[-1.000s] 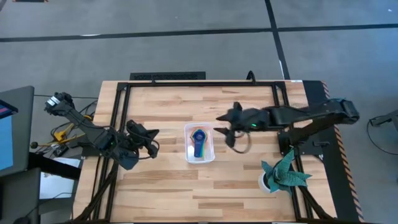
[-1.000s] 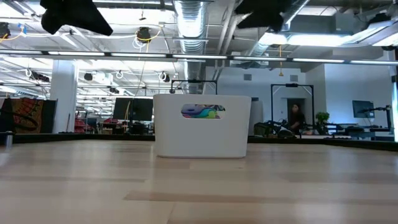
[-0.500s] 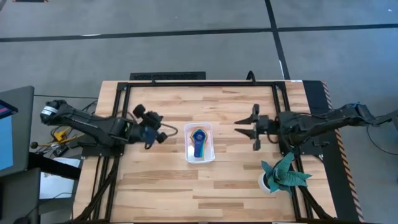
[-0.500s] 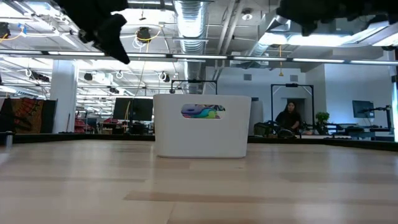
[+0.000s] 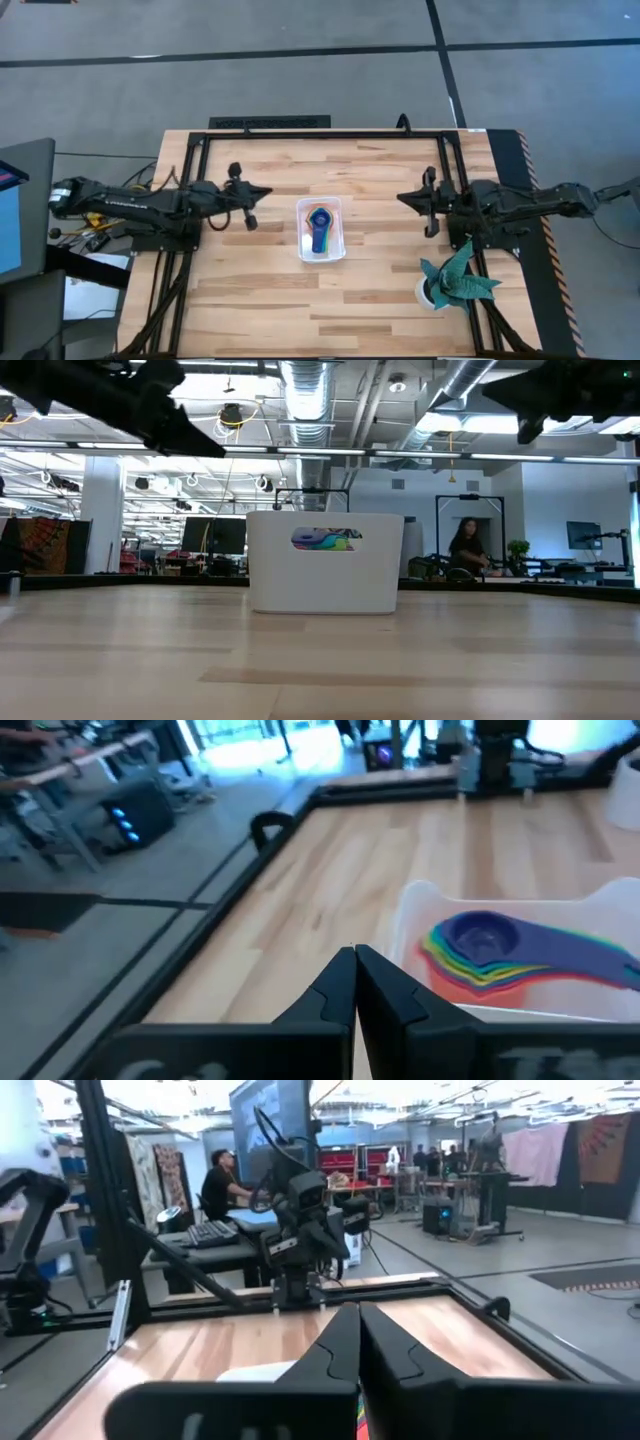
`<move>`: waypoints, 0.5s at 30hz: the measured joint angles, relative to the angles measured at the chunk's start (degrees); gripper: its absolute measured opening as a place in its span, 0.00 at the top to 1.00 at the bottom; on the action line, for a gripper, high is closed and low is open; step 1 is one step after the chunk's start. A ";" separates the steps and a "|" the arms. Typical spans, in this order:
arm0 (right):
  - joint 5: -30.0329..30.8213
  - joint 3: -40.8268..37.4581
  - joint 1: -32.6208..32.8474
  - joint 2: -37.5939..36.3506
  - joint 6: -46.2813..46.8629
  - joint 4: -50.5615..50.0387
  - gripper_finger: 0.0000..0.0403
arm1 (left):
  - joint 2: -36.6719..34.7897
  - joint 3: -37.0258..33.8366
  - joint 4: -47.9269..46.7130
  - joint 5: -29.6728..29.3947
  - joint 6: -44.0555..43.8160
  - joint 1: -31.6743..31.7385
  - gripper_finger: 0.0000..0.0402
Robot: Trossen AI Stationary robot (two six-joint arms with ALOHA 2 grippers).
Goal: Nest measuring cups in basket
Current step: Return to Home Position
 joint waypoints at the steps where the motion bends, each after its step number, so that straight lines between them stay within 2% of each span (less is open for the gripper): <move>1: 0.05 -0.08 -0.02 -0.90 0.06 -0.85 0.96 | -2.28 -1.02 -0.36 0.43 0.14 0.82 1.00; 8: 0.05 -0.10 0.09 -5.02 0.84 -6.72 0.98 | -19.43 -7.87 -1.51 10.92 -0.49 5.65 1.00; 15: 0.01 -0.12 0.09 -5.02 1.58 -9.02 0.99 | -31.66 -14.88 -1.21 12.40 1.13 6.81 1.00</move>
